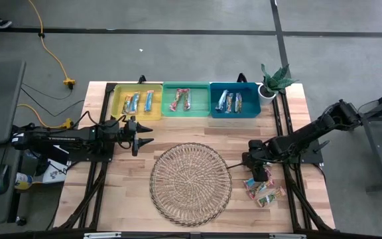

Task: Pick and place Granola Bars by type
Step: Put the yellow granola bar into the yellow bin

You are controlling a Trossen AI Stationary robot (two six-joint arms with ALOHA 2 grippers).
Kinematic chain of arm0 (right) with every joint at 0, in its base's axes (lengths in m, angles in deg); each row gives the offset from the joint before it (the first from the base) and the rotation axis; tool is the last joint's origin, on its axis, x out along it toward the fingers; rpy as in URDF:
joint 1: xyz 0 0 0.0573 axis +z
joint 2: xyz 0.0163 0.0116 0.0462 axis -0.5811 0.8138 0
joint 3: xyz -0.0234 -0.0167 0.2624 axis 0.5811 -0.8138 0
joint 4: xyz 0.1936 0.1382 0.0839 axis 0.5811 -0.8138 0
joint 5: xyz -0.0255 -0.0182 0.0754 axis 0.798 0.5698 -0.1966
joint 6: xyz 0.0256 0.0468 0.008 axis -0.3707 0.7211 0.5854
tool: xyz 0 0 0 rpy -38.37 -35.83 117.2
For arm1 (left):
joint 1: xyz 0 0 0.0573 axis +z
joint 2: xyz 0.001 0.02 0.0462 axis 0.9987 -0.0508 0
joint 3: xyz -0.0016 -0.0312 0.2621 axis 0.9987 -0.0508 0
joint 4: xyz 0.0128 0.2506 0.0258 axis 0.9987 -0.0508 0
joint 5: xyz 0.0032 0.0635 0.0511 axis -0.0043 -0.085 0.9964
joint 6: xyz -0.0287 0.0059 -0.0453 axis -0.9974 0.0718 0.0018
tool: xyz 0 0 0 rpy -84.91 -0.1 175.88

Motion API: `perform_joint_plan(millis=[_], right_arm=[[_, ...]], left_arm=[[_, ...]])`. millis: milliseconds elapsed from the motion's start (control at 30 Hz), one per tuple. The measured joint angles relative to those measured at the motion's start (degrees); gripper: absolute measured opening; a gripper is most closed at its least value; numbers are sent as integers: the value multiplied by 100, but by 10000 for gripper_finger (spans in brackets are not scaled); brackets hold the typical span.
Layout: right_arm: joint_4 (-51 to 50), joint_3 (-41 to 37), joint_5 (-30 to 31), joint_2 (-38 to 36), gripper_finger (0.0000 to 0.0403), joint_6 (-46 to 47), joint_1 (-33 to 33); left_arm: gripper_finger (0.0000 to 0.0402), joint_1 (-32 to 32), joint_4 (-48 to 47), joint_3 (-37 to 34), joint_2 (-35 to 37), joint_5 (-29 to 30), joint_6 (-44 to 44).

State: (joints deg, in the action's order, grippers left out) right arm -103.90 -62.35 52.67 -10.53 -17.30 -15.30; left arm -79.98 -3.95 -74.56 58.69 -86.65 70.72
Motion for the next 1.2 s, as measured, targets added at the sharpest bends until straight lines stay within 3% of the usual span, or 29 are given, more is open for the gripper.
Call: perform_joint_plan(millis=[267, 767, 1200], right_arm=[[22, -11, 38, 7, 238, -83, 0], [-14, 68, 195, 23, 102, -88, -4], [996, 544, 433, 37, 89, 66, -113]], left_arm=[[224, 1, 1, 0, 0, 1, -1], [224, 0, 1, 0, 0, 1, 1], [224, 0, 1, 0, 0, 1, 1]])
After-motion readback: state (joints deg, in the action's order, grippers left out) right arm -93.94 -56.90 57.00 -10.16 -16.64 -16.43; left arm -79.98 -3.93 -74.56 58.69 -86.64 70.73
